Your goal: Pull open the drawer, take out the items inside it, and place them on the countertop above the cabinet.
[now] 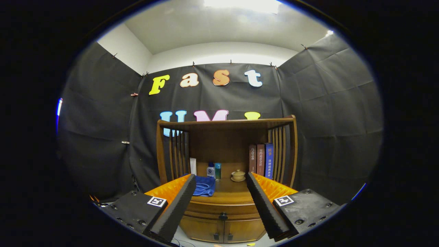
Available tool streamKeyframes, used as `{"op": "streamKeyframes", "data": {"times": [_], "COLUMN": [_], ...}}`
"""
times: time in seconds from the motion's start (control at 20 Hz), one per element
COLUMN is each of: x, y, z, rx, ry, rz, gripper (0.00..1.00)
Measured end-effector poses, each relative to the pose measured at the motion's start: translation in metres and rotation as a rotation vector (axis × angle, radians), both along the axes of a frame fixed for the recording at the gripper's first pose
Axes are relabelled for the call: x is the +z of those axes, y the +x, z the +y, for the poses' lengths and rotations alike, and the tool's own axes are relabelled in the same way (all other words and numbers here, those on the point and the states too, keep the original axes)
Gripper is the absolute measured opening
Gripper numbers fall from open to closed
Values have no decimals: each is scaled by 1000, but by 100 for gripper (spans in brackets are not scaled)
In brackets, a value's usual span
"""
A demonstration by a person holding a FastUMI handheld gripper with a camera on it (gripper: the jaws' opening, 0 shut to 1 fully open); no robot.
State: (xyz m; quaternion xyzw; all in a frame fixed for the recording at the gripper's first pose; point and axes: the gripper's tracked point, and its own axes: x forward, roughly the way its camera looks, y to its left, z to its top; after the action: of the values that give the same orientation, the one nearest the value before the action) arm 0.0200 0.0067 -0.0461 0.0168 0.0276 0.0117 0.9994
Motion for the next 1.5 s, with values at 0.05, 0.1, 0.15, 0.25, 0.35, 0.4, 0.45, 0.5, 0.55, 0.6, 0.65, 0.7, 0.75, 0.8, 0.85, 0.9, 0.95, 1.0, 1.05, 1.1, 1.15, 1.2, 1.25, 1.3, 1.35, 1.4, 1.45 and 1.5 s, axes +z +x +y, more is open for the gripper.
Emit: {"op": "streamKeyframes", "data": {"times": [0.05,0.1,0.15,0.25,0.35,0.4,0.45,0.5,0.55,0.6,0.65,0.7,0.75,0.8,0.85,0.9,0.95,1.0,1.05,1.1,1.15,1.2,1.25,1.3,1.35,1.4,1.45,1.5], "x": [-10,-23,-36,-67,-101,-120,-139,-157,-172,-186,-201,-214,-228,-241,-254,-266,-279,-291,-302,-313,-322,-331,-338,-346,-352,-359,-366,-370], "y": [4,9,13,24,37,43,48,54,59,67,73,79,84,88,94,98,105,109,112,114,118,123,127,131,133,135,137,137], "z": [1,1,1,1,1,0,0,1,2,2,0,-1,-1,-2,-2,-2,1,4,4,5,7,6,4,4,4,4,4,5], "rx": [-2,-6,-9,-12,-18,-26,-26,-25,-23,-24,-33,-38,-45,-52,-57,-59,-53,-46,-39,-36,-36,-39,-47,-49,-54,-53,-57,-56], "ry": [2,3,4,13,27,31,36,42,51,63,74,82,86,83,76,71,69,68,68,68,68,69,68,71,72,76,77,82], "rz": [7,15,25,52,85,106,126,142,155,166,178,191,201,212,224,239,255,278,302,322,336,346,356,368,382,395,410,423], "gripper": [98,98,98,98,98,98,99,98,98,99,99,99,99,99,99,99,99,99,99,99,99,99,99,99,99,98,96,93]}}
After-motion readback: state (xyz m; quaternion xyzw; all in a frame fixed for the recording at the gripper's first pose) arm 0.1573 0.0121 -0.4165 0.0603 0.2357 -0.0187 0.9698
